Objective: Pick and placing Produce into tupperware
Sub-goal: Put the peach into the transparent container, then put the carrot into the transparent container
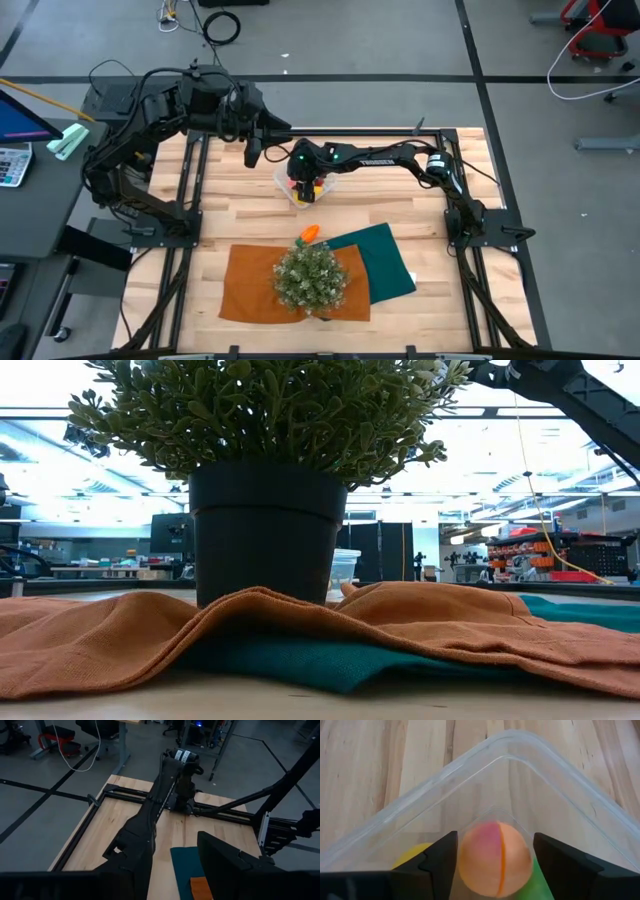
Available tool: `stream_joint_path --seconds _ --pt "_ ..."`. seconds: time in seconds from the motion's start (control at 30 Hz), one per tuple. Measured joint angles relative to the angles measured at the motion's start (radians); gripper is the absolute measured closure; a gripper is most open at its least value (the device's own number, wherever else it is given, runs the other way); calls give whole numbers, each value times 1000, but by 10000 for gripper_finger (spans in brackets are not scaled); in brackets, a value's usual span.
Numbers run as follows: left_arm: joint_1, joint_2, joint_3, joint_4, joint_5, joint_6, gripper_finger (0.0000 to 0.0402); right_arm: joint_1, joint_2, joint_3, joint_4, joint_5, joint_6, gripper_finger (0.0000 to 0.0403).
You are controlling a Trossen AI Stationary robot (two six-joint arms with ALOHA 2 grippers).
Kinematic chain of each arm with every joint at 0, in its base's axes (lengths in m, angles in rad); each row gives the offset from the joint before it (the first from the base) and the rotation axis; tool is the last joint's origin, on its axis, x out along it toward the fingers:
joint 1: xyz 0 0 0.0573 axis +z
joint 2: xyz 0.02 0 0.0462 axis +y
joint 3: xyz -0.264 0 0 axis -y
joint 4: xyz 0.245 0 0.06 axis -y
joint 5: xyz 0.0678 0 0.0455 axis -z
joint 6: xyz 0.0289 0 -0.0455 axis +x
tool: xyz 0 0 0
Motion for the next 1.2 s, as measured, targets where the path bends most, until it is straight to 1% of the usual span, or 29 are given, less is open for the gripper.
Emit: stream_joint_path --seconds 0.27,0.43,0.6,0.73,0.8,0.9,1.0,1.1,1.2 --pt "0 0 0 0 0 1 239 0 -7 2 -8 0 0 175" --pt "0 0 0 0 0 8 239 -5 -28 61 -112 -3 10 180" --pt "0 0 0 4 0 27 239 -22 -108 79 -270 -57 14 192" --pt "0 0 0 7 0 42 239 -41 -198 79 -389 -99 11 212" --pt "0 0 0 8 0 47 239 -49 -251 72 -421 -122 13 225" --pt "0 0 0 12 0 53 239 -60 -345 38 -477 -167 16 243" --pt "0 0 0 29 0 53 239 -67 -447 -28 -535 -199 17 258" --pt "0 0 0 65 4 53 239 -72 -562 -140 -566 -199 28 269" --pt "0 0 0 97 5 53 239 -72 -692 -272 -567 -200 79 275"
